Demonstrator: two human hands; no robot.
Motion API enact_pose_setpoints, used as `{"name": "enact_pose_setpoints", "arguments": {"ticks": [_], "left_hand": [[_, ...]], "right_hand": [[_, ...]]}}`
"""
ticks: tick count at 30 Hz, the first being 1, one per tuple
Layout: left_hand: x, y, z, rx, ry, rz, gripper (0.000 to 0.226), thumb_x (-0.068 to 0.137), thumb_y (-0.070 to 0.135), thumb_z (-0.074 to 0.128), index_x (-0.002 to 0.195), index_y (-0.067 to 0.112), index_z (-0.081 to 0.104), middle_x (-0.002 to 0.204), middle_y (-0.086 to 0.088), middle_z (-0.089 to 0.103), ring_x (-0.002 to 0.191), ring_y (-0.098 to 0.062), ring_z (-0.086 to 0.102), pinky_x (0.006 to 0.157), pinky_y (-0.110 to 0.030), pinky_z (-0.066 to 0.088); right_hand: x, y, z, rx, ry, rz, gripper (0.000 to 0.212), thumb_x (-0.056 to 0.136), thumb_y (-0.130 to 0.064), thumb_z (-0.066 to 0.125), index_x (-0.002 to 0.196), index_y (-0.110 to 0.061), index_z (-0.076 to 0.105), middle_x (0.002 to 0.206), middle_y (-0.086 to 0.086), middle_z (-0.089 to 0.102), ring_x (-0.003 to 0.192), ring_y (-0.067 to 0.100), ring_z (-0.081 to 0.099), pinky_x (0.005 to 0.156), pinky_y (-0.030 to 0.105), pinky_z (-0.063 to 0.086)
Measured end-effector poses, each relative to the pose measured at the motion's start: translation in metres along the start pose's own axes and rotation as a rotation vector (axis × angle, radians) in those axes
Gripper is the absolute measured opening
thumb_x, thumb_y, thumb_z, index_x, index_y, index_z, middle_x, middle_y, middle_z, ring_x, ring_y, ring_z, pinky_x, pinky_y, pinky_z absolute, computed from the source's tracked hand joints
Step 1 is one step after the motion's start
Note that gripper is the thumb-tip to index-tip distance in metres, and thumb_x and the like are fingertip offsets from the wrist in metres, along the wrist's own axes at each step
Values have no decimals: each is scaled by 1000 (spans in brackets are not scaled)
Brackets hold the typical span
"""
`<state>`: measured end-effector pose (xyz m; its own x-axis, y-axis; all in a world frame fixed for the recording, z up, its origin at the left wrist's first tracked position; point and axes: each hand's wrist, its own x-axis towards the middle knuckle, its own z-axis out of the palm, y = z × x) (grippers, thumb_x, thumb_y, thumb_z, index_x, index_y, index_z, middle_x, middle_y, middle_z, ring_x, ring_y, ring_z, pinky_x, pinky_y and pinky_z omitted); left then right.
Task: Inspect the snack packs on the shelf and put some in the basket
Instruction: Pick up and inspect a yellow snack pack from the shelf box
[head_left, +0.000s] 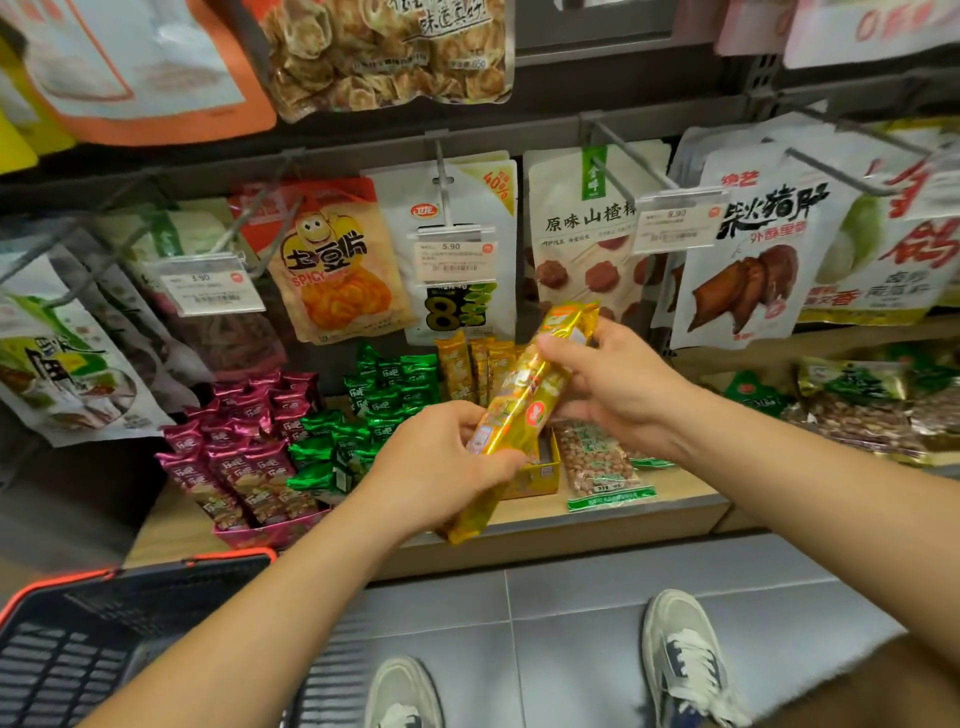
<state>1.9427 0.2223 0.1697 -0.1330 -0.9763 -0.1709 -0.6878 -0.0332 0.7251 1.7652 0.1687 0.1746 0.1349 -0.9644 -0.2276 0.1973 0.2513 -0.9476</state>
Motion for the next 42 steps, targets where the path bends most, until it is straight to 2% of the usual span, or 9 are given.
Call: {"name": "enact_pose_setpoints", "arguments": {"ticks": [6, 10, 13, 16, 19, 23, 29, 37, 42], "left_hand": [[-7, -12, -7, -16, -155, 90, 20, 88, 34, 69, 107, 27, 70, 90, 4, 74, 85, -18, 68, 87, -44, 53], [-9, -16, -10, -19, -64, 97, 37, 80, 32, 77, 115, 29, 67, 90, 5, 72, 71, -20, 69, 77, -41, 58], [-11, -19, -15, 166, 85, 182, 51, 66, 35, 87, 111, 31, 63, 91, 15, 64, 70, -3, 64, 66, -12, 50], [-13, -20, -15, 311, 125, 337, 56, 60, 36, 90, 106, 30, 59, 94, 15, 53, 82, -4, 51, 71, -18, 43], [-17, -21, -7, 360, 123, 525, 52, 61, 30, 90, 100, 25, 56, 92, 14, 46, 77, -7, 44, 67, -30, 45], [-18, -19, 0, 263, 73, 662, 46, 61, 32, 90, 94, 20, 61, 89, 16, 44, 76, -5, 47, 63, -23, 44], [-21, -13, -2, -195, -29, 488, 39, 55, 45, 84, 90, 30, 72, 96, 11, 62, 71, -3, 58, 61, -19, 52], [-17, -22, 10, -173, -184, 159, 45, 73, 27, 84, 100, 44, 52, 100, 4, 70, 67, -13, 66, 66, -31, 56], [-15, -25, 24, -141, -310, 101, 41, 83, 23, 76, 118, 28, 54, 98, 4, 73, 84, -10, 72, 79, -34, 60]], "right_hand": [[15, 9, -31, 73, 157, 110, 7, 95, -15, 60, 93, -11, 55, 87, 11, 68, 80, 24, 71, 60, 41, 60], [19, 11, -36, 92, 154, 190, 11, 95, -13, 58, 103, -9, 52, 98, 16, 67, 78, 28, 74, 55, 40, 59], [21, 12, -42, 112, 166, 242, 29, 96, -14, 57, 123, -9, 47, 113, 19, 62, 87, 36, 70, 55, 40, 59], [22, 12, -45, 109, 160, 251, 28, 98, -24, 57, 122, -13, 49, 113, 17, 65, 81, 31, 74, 54, 40, 58], [24, 13, -45, 63, 106, 252, 36, 90, -38, 66, 115, -18, 49, 99, 14, 72, 82, 28, 74, 61, 46, 60], [25, 17, -41, 23, 96, 233, 32, 92, -18, 66, 118, -16, 48, 72, 6, 71, 69, 20, 73, 60, 41, 60], [22, 13, -43, 46, 73, 226, 12, 96, -12, 58, 105, -14, 50, 59, 3, 67, 61, 16, 70, 63, 40, 61], [13, 7, -37, -2, 39, 100, 4, 96, -17, 59, 96, -15, 55, 73, 5, 66, 72, 19, 70, 75, 48, 60], [7, 6, -40, 79, -165, 124, 30, 93, -19, 63, 122, -23, 56, 88, 5, 74, 82, 24, 73, 78, 51, 59]]}}
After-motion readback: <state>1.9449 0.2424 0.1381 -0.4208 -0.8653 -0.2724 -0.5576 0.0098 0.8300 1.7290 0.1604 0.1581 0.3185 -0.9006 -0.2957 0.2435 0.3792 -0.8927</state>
